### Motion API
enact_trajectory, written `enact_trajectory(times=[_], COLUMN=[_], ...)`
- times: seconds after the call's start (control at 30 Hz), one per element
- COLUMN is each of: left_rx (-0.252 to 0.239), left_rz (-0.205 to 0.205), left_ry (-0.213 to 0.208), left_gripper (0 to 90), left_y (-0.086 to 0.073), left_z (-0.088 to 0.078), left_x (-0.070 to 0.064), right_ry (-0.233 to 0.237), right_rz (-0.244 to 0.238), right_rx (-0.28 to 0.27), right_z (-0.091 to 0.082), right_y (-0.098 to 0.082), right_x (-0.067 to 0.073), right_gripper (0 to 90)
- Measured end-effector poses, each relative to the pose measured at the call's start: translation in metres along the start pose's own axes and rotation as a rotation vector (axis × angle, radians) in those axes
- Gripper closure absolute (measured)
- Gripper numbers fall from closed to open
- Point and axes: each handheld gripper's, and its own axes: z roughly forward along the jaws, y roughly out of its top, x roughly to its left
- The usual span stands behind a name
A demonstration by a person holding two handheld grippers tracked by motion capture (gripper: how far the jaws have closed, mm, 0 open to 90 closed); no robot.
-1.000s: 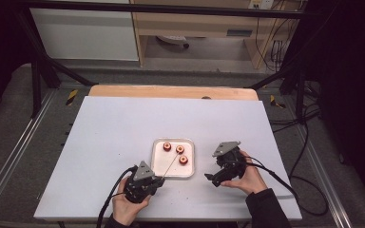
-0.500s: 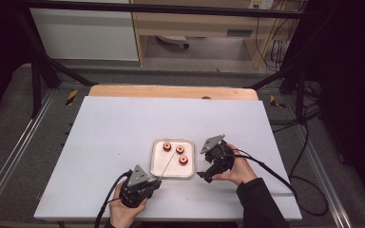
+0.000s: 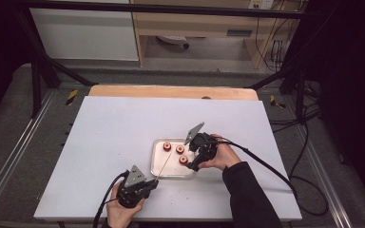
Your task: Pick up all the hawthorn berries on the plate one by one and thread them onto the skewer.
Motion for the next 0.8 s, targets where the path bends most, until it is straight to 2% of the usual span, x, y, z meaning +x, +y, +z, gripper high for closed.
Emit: enact_trajectory(times=[0.23,0.3,0.37,0.43,0.53,0.8], left_rx=[0.004,0.008,0.013,0.015,0.018,0.021], left_rz=[-0.002,0.002,0.005,0.006,0.012,0.015], left_ry=[0.001,0.000,-0.003,-0.007,-0.007,-0.005], left_gripper=[88.2,88.2,88.2,88.2,88.2,88.2], left_y=[0.000,0.000,-0.001,-0.001,-0.001,-0.002], left_z=[0.000,0.001,0.002,0.003,0.003,0.002], left_x=[0.003,0.002,0.002,0.002,0.002,0.003], right_ry=[0.056,0.080,0.103,0.110,0.125,0.125], right_rz=[-0.037,-0.064,-0.059,-0.066,-0.074,-0.114], right_rx=[0.042,0.079,0.085,0.092,0.135,0.139], right_z=[0.013,0.018,0.020,0.022,0.028,0.034], right_y=[0.012,0.017,0.019,0.020,0.022,0.026], right_x=[0.000,-0.002,-0.003,-0.004,-0.005,-0.007], right_gripper=[26.6,34.4,38.3,39.8,44.3,53.8])
